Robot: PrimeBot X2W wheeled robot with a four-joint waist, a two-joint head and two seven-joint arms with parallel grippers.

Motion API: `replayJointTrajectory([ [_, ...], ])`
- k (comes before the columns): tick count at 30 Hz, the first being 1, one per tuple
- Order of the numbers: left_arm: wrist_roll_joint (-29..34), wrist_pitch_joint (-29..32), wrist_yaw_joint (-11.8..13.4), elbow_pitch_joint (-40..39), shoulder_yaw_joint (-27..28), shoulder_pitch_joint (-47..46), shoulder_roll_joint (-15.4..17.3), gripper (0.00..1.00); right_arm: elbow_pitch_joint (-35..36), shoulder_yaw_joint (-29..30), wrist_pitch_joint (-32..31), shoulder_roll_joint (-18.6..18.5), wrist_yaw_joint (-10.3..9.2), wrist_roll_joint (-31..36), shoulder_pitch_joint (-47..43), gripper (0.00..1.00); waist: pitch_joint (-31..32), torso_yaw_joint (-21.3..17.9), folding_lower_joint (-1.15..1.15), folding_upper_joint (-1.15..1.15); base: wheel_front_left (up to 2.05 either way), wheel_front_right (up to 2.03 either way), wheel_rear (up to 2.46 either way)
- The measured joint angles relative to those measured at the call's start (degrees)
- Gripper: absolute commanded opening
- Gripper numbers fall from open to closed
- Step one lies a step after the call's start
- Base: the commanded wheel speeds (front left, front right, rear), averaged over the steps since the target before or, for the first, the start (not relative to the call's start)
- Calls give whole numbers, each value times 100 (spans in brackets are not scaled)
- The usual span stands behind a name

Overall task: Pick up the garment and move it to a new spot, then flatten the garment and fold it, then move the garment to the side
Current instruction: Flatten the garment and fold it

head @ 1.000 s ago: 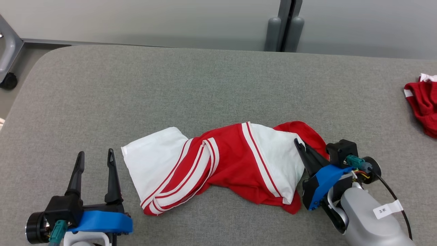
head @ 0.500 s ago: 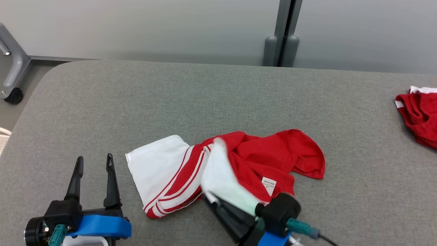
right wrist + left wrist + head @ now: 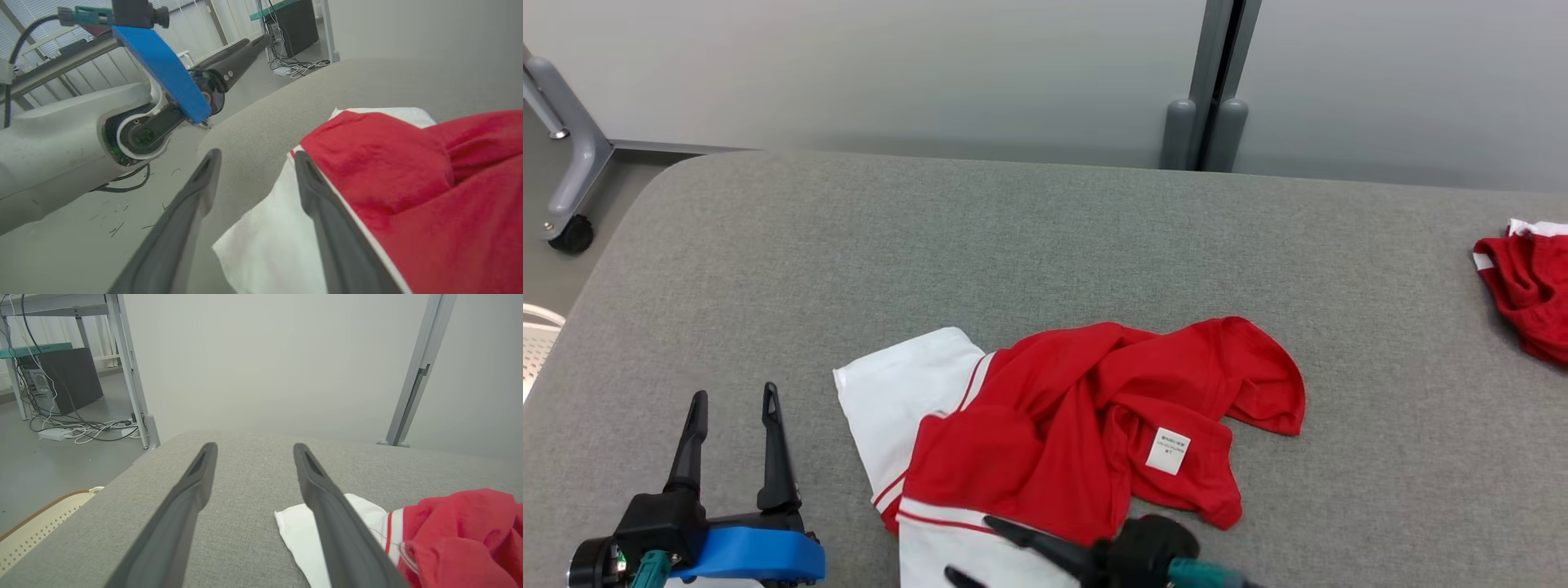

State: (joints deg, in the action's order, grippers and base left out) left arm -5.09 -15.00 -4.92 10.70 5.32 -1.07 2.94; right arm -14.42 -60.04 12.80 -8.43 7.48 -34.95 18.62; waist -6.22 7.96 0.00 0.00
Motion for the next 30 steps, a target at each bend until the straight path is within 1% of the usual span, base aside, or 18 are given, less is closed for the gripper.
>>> replayJointTrajectory([
  [3, 5, 0, -1, -4, 2, 46, -5, 100, -16, 472, 98, -237, 0, 89, 103, 100, 47, -64, 0, 0, 0, 0, 0],
  [6, 5, 0, 0, -10, 5, 73, -2, 100, -36, 1124, 146, -464, 0, 269, 209, 100, 80, -135, 0, 0, 0, 0, 0],
  [9, 5, 0, -1, -15, -9, 74, -3, 100, -192, 1846, 165, -634, 0, 606, 366, 100, 95, -179, 0, 0, 0, 0, 0],
  [13, 4, 0, -1, -35, -43, 75, -3, 100, -597, 2638, 70, -689, 0, 999, 581, 100, 74, -180, 0, 0, 0, 0, 0],
  [16, 5, 1, -16, -31, -59, 66, -3, 100, -978, 3011, -21, -689, 0, 1293, 752, 100, 25, -135, 0, 0, 0, 0, 0],
  [22, -4, 0, -20, -37, -179, -36, -1, 100, -2009, 3472, -224, -621, 0, 1772, 934, 100, -115, 24, 0, 0, 0, 0, 0],
  [26, -41, 0, -16, -30, -238, -101, -1, 100, -2688, 3634, -263, -461, 0, 1827, 1038, 100, -274, 123, 1, 0, 0, 0, 0],
  [30, -56, 0, -12, -18, -288, -204, -3, 100, -3250, 3639, -205, -293, 0, 1807, 1266, 100, -435, 198, 2, 0, 0, 0, 0],
])
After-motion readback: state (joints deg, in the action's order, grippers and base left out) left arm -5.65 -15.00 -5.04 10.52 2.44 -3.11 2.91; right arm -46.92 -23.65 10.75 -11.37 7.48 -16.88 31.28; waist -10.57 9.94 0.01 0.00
